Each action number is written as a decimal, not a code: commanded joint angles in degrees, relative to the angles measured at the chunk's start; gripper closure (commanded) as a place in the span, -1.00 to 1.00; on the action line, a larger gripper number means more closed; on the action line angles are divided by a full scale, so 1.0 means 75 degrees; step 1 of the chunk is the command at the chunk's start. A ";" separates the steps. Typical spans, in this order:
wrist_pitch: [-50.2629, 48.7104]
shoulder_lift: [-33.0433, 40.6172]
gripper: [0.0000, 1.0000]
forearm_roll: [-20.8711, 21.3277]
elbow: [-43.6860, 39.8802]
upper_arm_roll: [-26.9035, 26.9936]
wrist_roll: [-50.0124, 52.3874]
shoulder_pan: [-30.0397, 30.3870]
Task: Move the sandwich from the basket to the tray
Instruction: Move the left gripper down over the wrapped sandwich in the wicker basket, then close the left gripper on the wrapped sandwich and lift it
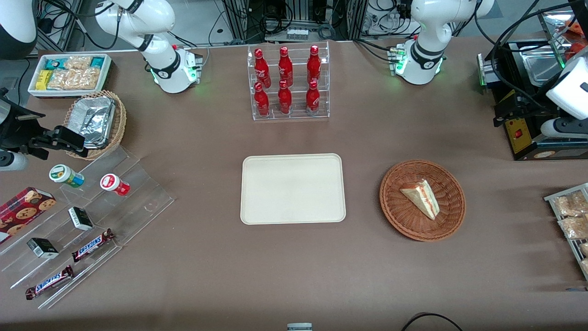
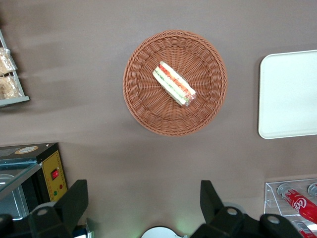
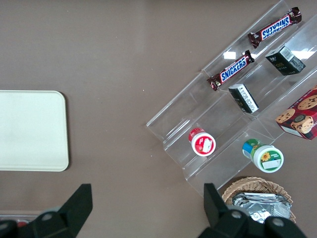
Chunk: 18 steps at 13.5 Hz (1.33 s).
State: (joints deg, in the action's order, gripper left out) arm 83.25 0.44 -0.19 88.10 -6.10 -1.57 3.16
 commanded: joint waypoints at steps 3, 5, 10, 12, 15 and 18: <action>-0.0014 -0.0326 -1.00 0.0423 -0.0156 -0.0066 0.0243 -0.0116; 0.0359 -0.0689 -1.00 0.0435 0.0053 -0.0066 0.1246 -0.0116; 0.3555 -0.0842 -1.00 0.0459 0.2384 -0.0089 0.4478 -0.0256; 0.4657 -0.1065 -1.00 0.0506 0.2993 -0.0089 0.5513 -0.0537; 0.5503 -0.1195 -1.00 0.0867 0.3802 -0.0089 0.6277 -0.0760; 0.6919 -0.1359 -1.00 0.0939 0.4692 -0.0089 0.6934 -0.0900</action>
State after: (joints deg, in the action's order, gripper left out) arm 129.48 -10.00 5.56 119.06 -6.94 47.00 -2.77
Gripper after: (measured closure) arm 0.000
